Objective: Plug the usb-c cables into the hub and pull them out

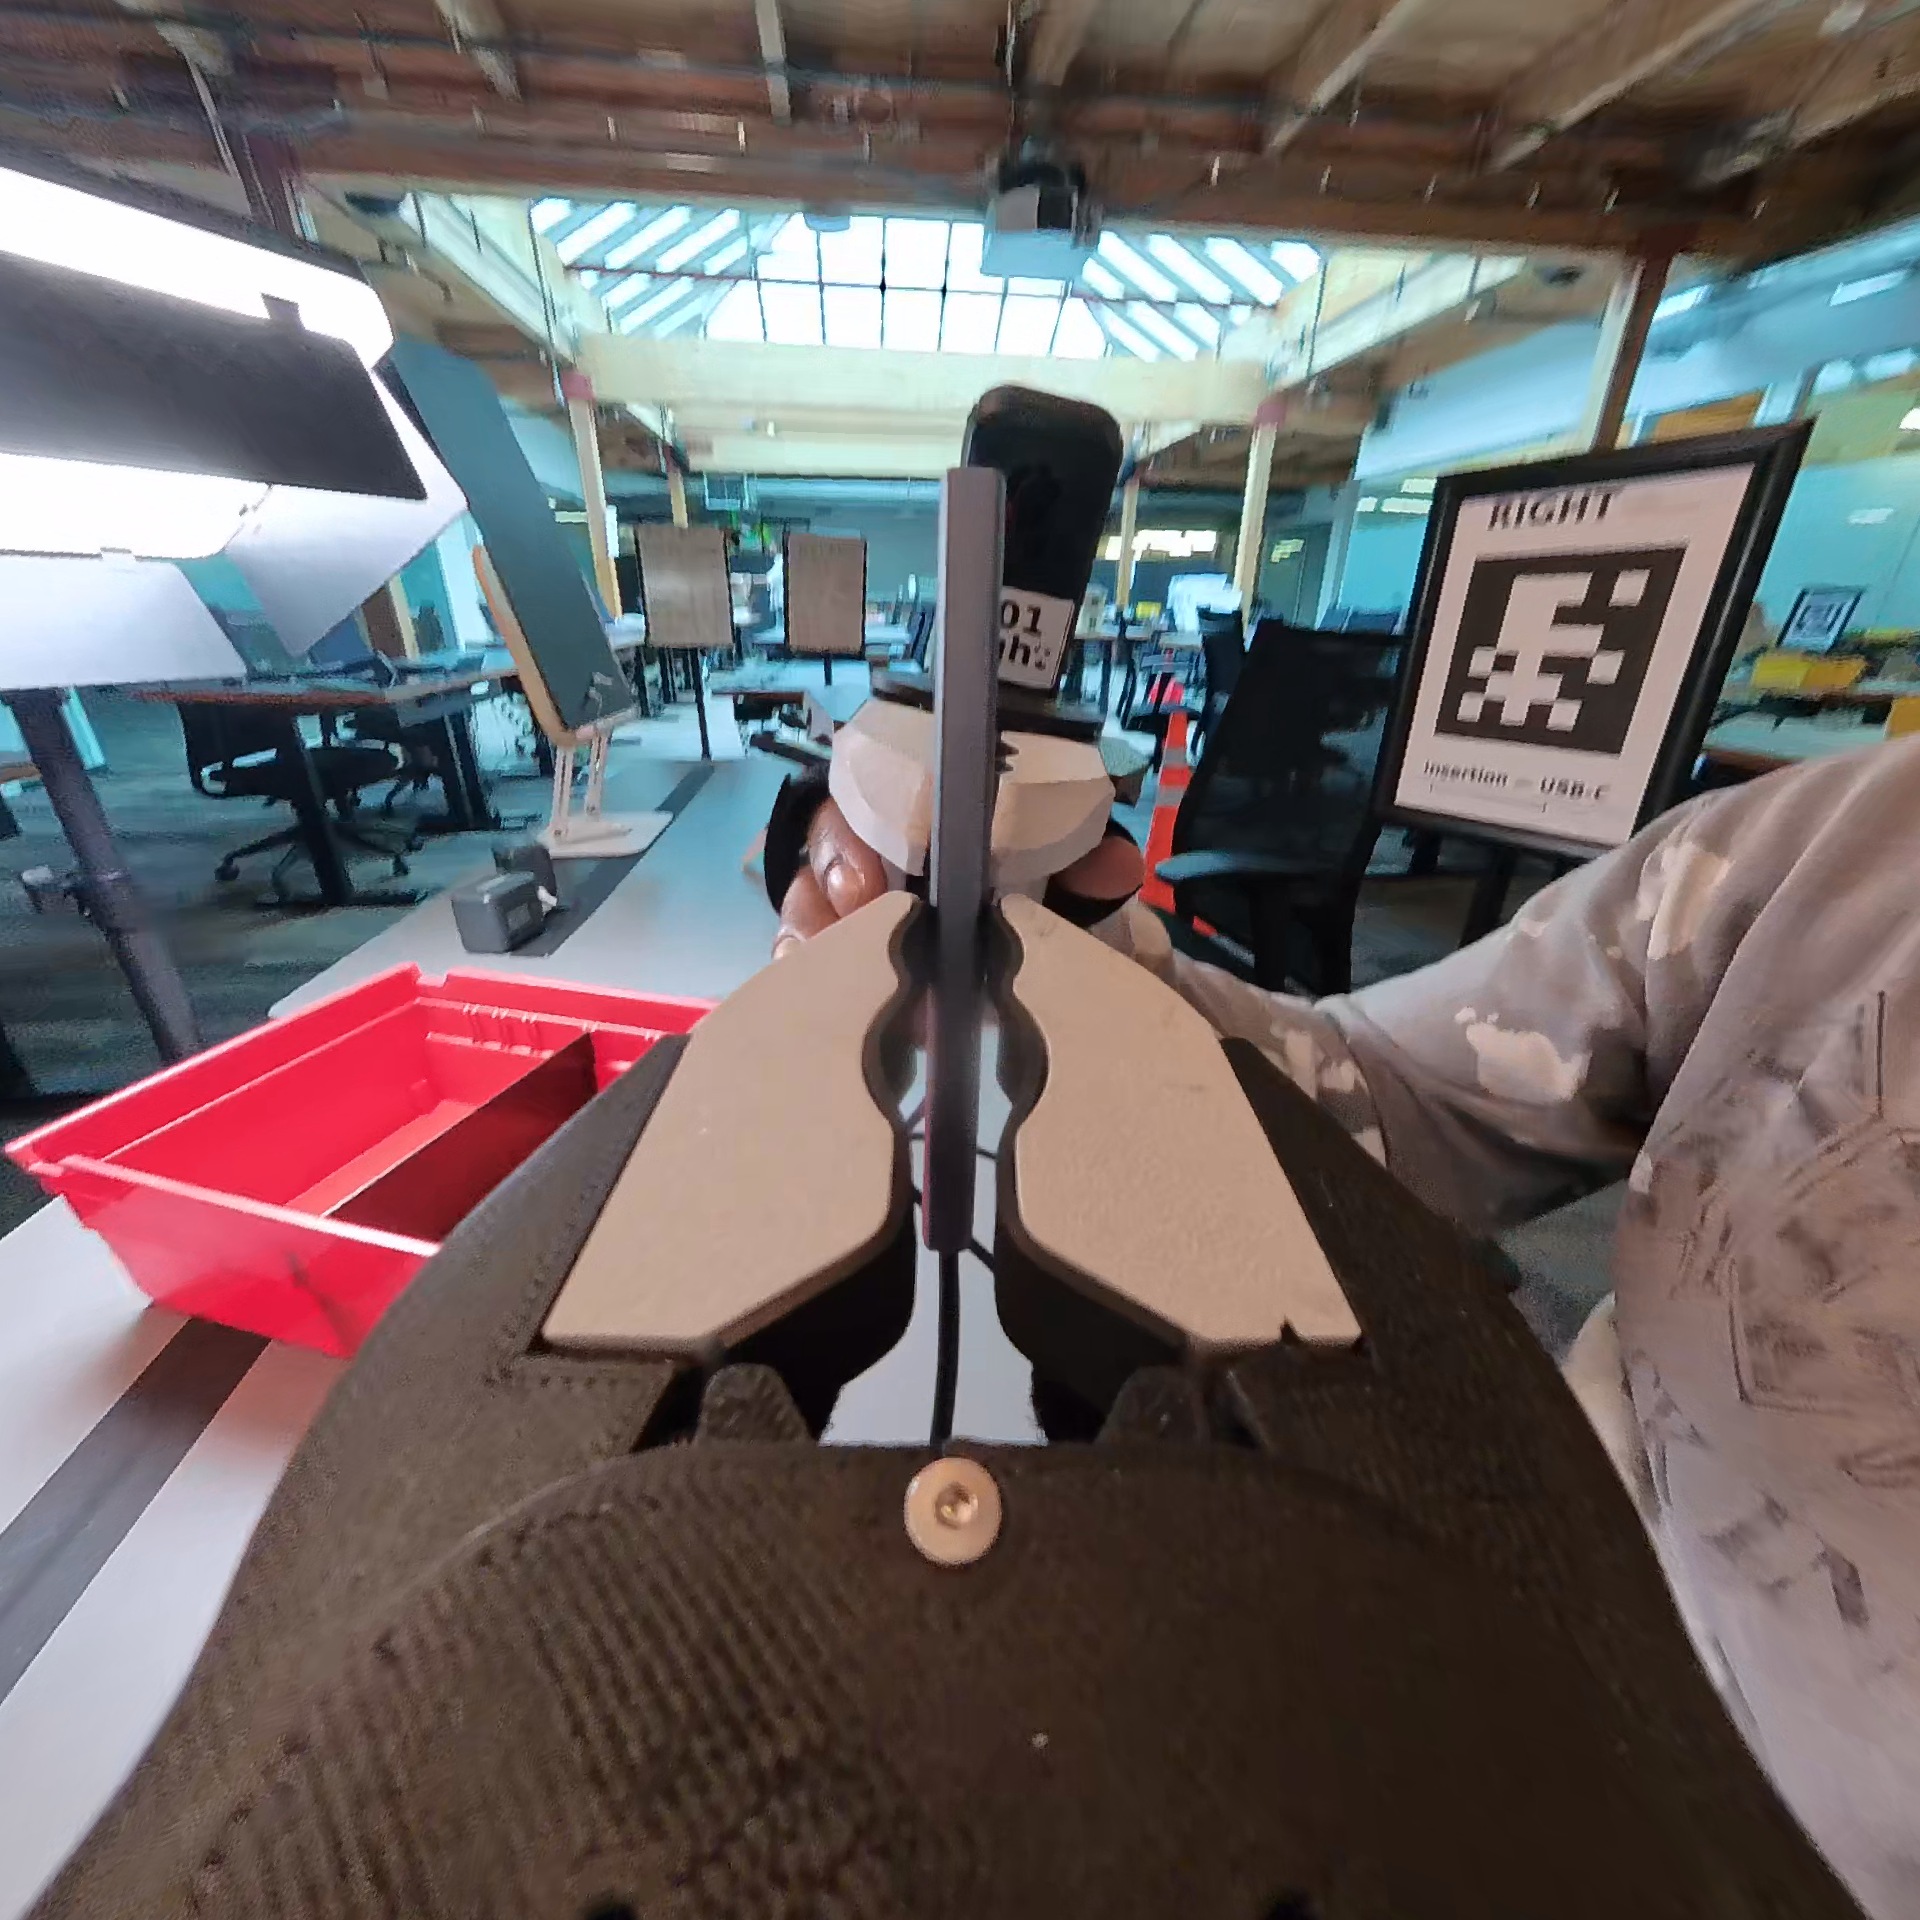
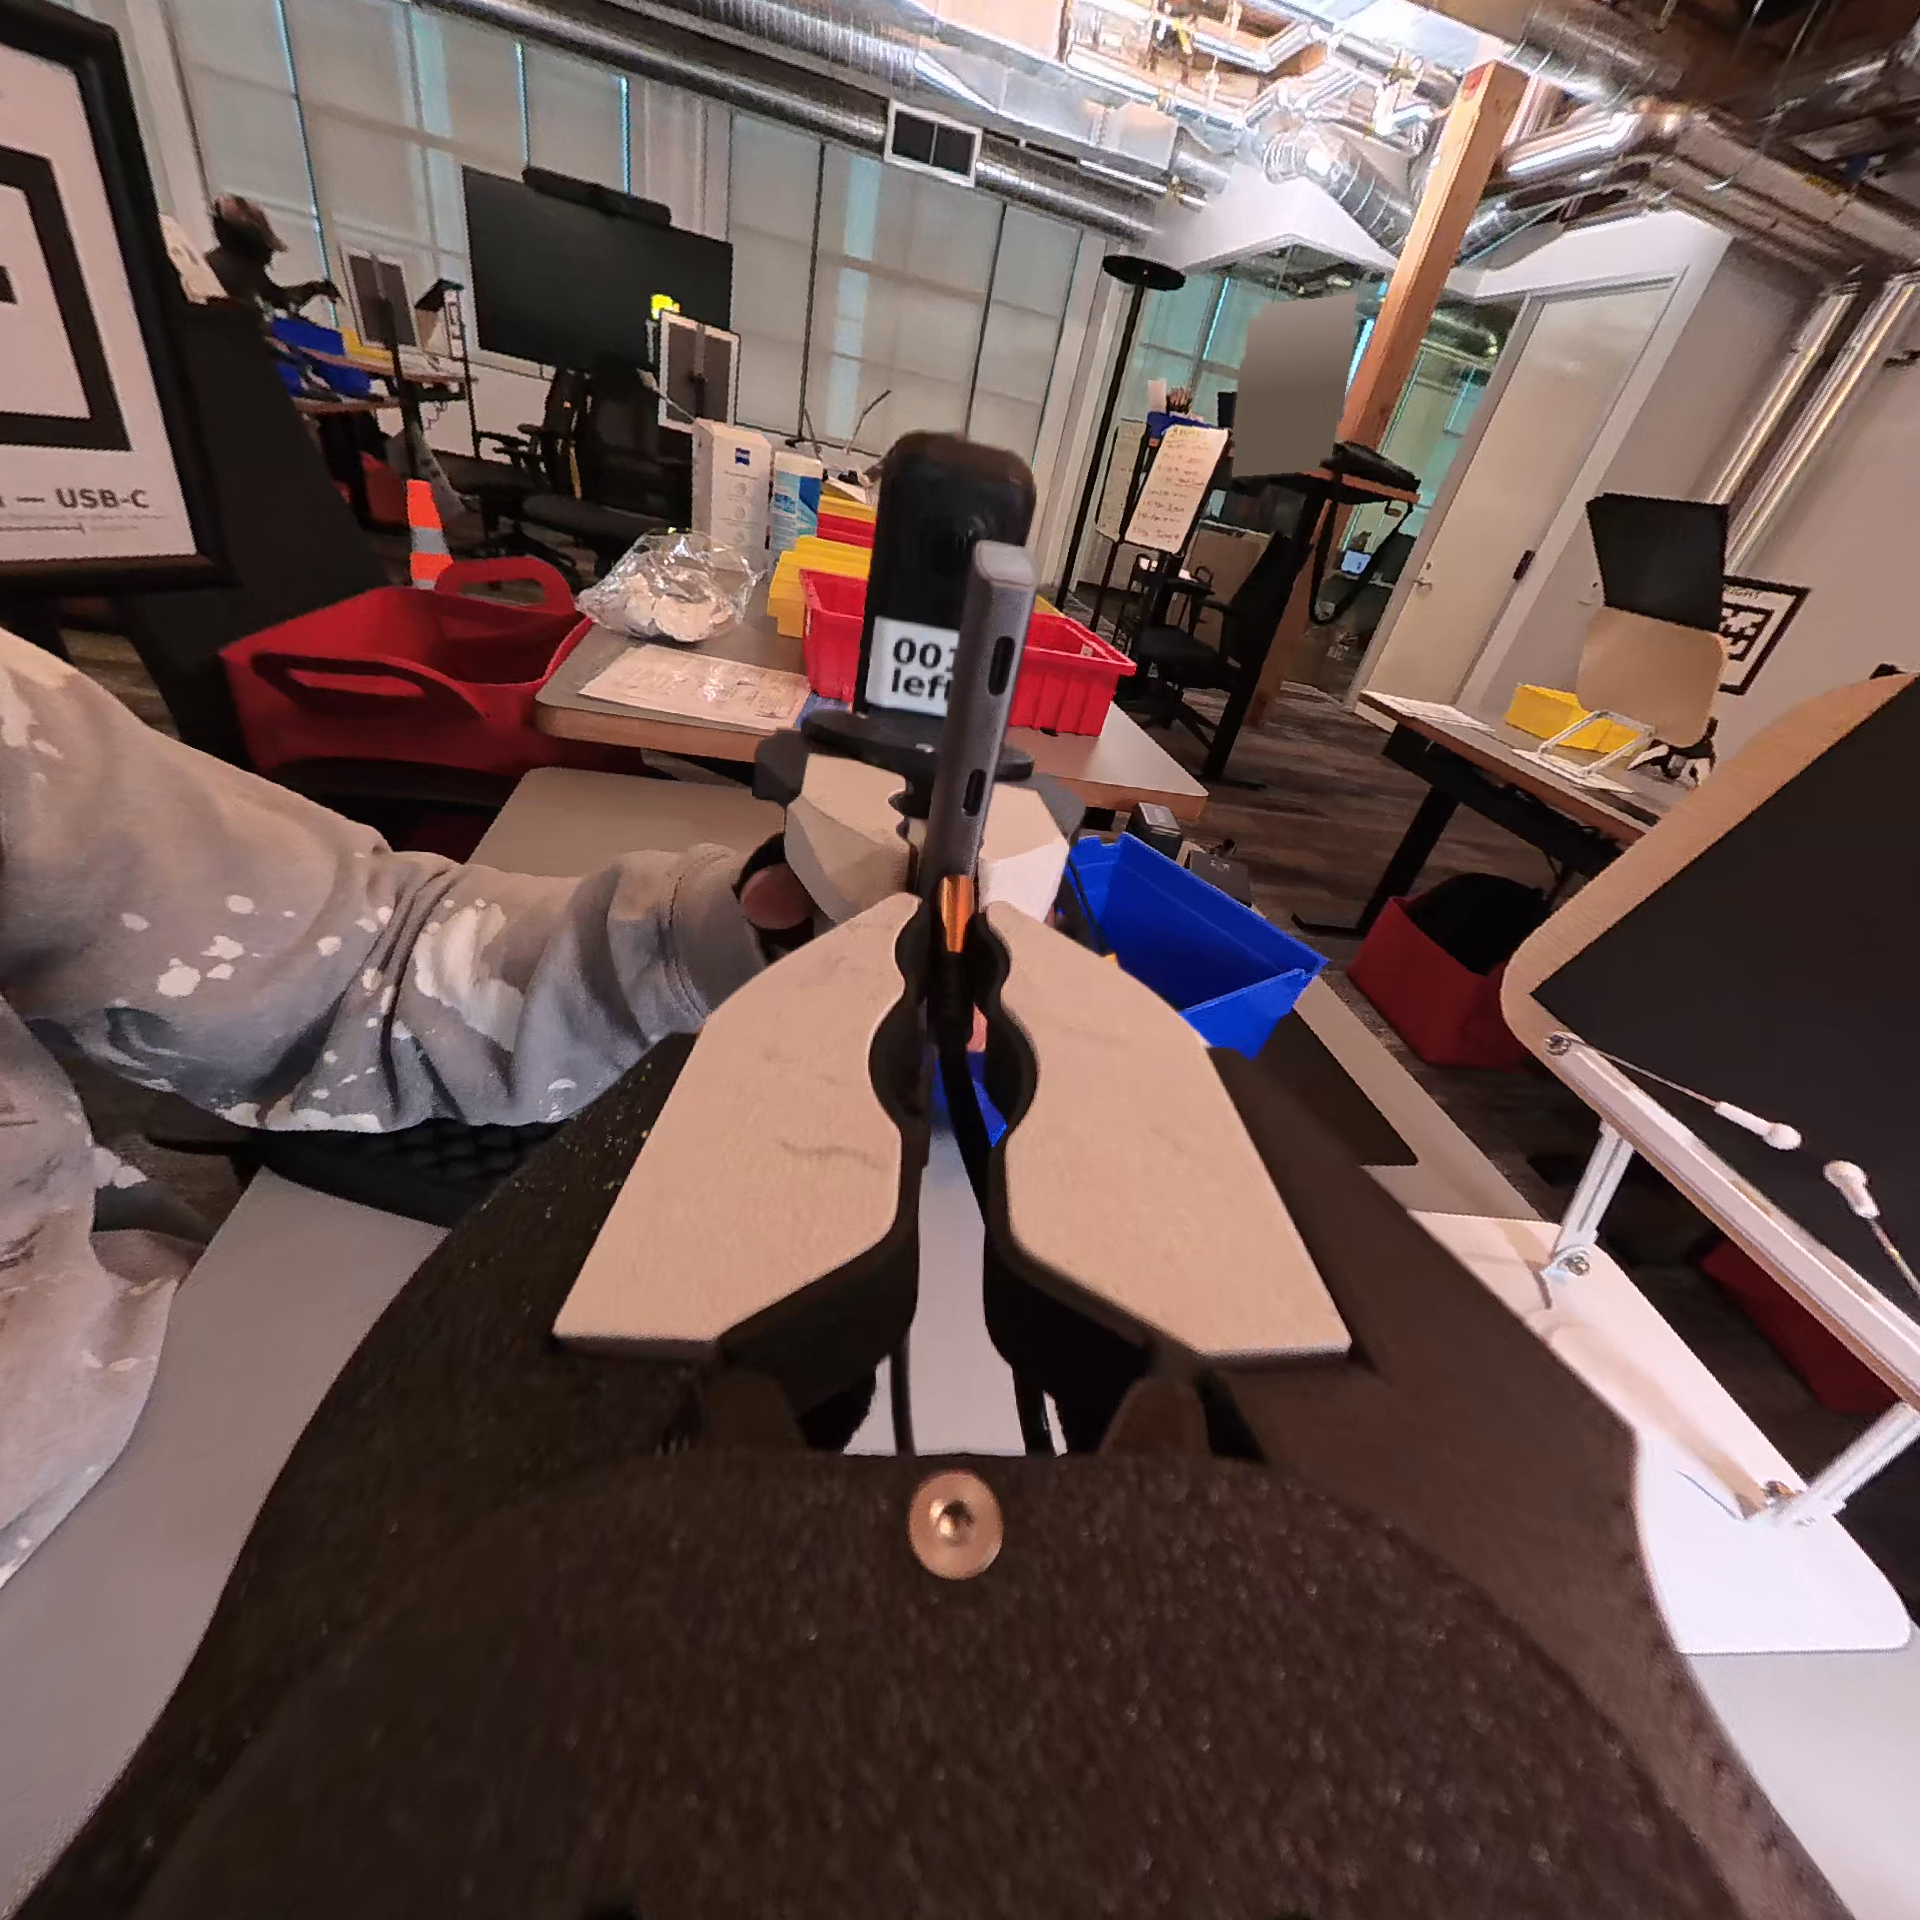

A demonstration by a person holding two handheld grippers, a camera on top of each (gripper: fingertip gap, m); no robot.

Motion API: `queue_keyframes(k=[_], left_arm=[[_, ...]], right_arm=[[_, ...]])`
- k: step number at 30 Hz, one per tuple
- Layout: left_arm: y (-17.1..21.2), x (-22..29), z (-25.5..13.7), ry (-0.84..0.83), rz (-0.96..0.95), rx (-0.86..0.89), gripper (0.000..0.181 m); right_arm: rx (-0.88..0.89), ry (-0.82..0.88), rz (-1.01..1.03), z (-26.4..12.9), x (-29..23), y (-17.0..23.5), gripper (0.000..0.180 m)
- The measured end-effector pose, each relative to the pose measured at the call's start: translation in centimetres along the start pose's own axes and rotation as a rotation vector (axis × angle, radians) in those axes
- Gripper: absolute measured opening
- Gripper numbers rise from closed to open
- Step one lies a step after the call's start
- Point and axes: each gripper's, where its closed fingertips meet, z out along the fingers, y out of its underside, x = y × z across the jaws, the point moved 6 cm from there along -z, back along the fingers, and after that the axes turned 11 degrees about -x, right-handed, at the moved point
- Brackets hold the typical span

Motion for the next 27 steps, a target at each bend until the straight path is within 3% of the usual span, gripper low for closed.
queue_keyframes(k=[5,9,27], left_arm=[[-0.3,0.4,-0.5,-0.051,0.027,-0.107,0.019],[-0.3,0.6,-0.5,-0.071,0.065,-0.147,0.013],[-1.1,-0.3,0.5,-0.113,0.007,0.0,0.01]], right_arm=[[-0.048,-0.022,0.0,0.6,-0.2,0.6,0.006],[-0.04,-0.039,0.008,0.8,-0.2,0.7,0.006],[0.046,-0.059,0.007,-0.3,1.1,1.0,0.007]])
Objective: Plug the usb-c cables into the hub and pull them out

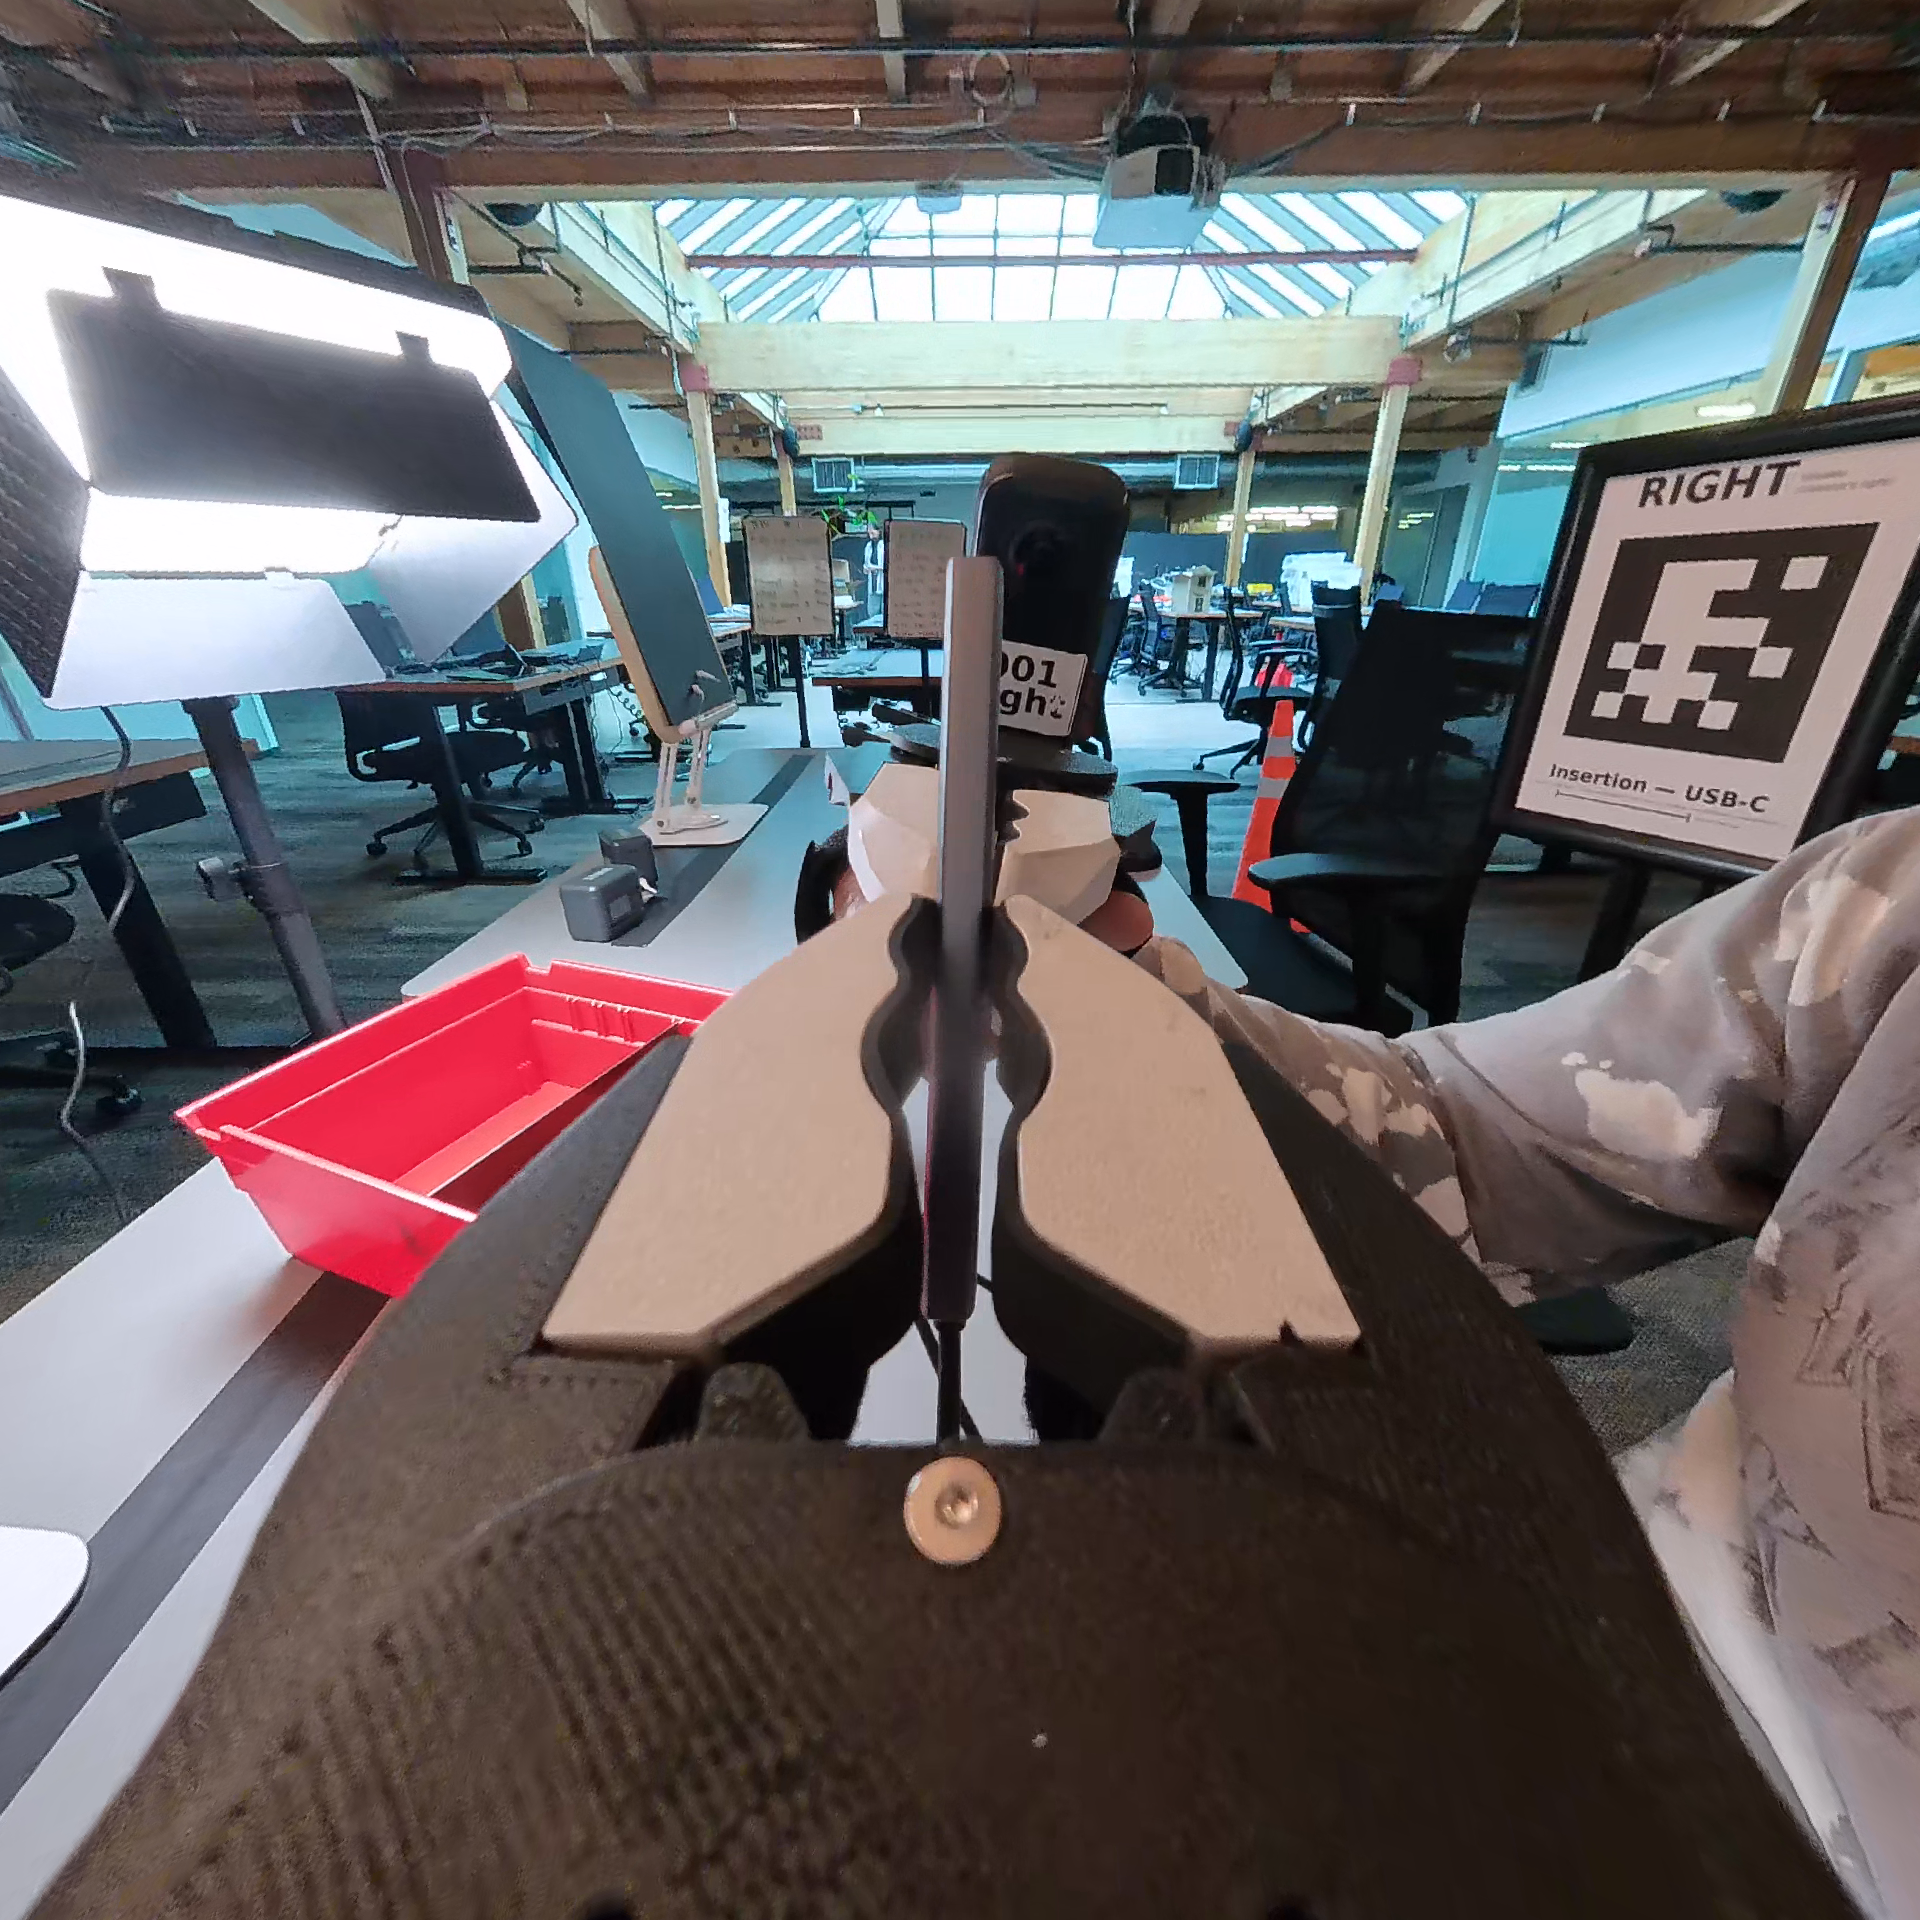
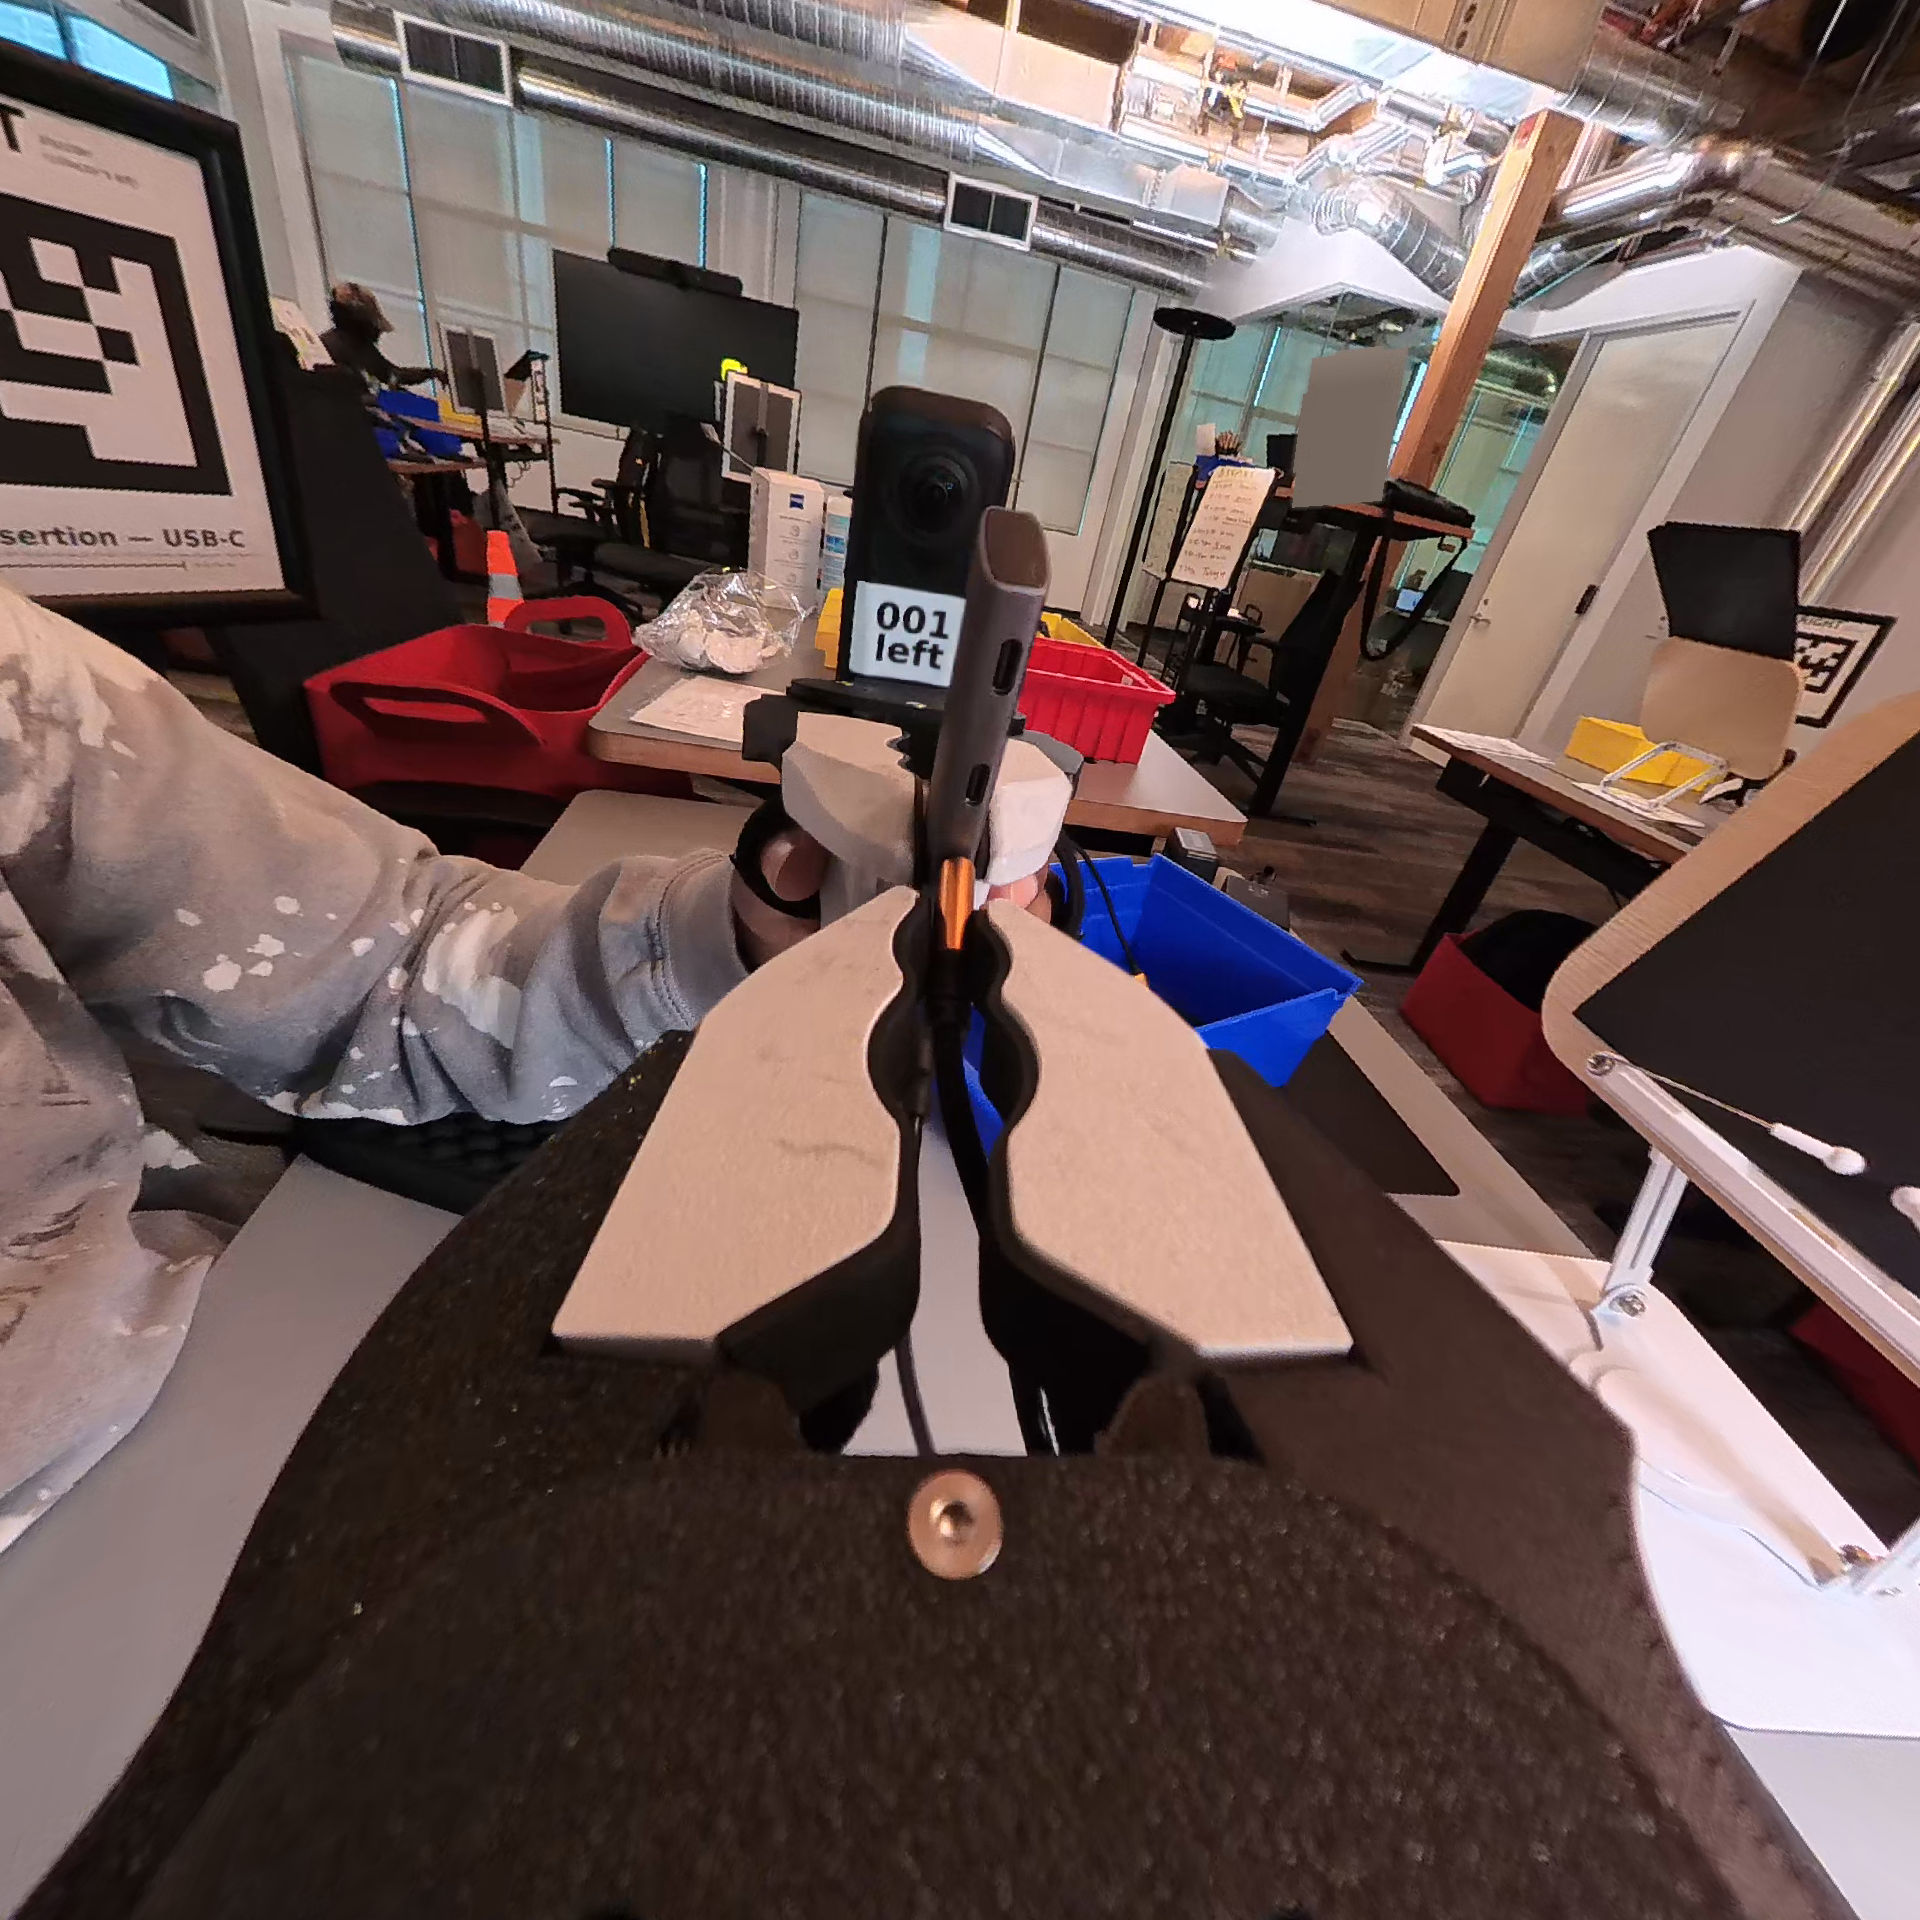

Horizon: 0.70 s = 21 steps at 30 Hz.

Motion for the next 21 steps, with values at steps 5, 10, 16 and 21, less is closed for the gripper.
queue_keyframes(k=[5,10,16,21], left_arm=[[-2.8,-2.0,-5.6,-0.055,-0.095,0.323,0.01],[-4.0,-2.1,-10.5,-0.271,0.062,0.139,0.011],[-3.1,-3.5,-11.3,-0.309,-0.002,0.074,0.01],[-3.0,-3.8,-11.8,-0.301,-0.015,0.084,0.01]], right_arm=[[0.081,0.05,0.022,-4.1,1.5,0.2,0.007],[0.042,0.267,0.009,-7.6,3.1,-0.4,0.006],[-0.155,0.44,-0.024,-7.6,7.0,-1.2,0.006],[-0.304,0.593,-0.084,-8.9,12.0,-2.6,0.007]])
